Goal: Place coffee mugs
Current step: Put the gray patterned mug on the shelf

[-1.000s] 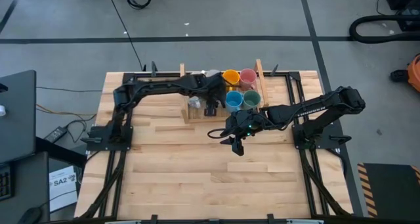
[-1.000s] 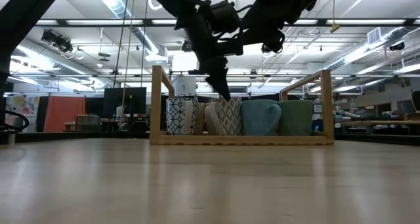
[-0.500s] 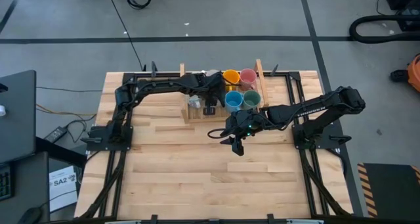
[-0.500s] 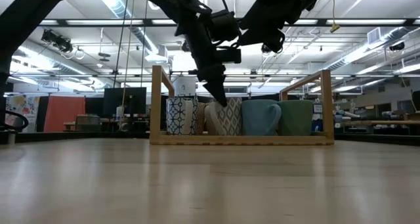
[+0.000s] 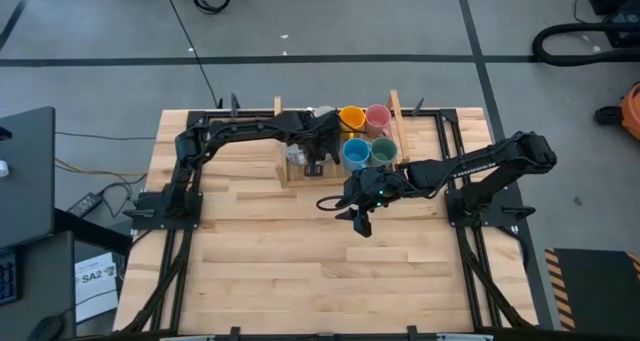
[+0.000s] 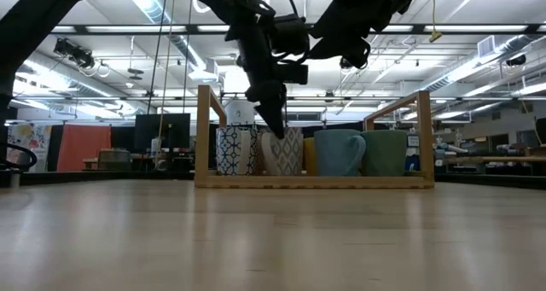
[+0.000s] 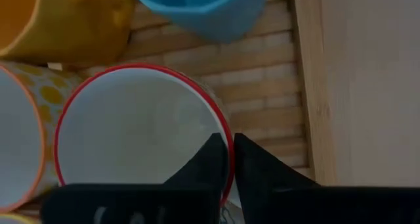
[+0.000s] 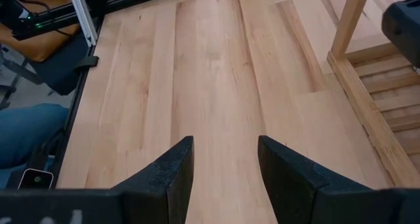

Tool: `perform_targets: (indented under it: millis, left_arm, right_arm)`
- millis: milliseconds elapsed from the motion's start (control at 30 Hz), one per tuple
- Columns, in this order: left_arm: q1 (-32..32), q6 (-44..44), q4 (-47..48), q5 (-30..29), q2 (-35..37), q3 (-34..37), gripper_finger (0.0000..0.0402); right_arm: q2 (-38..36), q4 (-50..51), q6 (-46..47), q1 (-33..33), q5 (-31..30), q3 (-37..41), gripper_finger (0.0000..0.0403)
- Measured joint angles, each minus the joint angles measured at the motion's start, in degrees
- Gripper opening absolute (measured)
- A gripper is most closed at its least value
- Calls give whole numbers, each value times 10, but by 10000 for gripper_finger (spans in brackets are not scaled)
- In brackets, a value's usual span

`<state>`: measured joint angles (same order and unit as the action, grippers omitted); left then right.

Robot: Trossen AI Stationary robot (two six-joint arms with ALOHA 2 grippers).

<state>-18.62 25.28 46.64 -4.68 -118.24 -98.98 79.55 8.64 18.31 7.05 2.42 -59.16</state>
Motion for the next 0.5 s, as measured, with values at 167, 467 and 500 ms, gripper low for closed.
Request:
perform_targets:
  millis: [167, 467, 500]
  left_arm:
    - [2, 0, 13, -3, 0, 0, 46]
    - [9, -6, 10, -10, 1, 0, 56]
    - [11, -6, 10, -10, 1, 0, 61]
  right_arm:
    - [0, 0, 0, 0, 0, 0, 175]
    - [0, 0, 0, 0, 0, 0, 175]
    - [0, 0, 0, 0, 0, 0, 175]
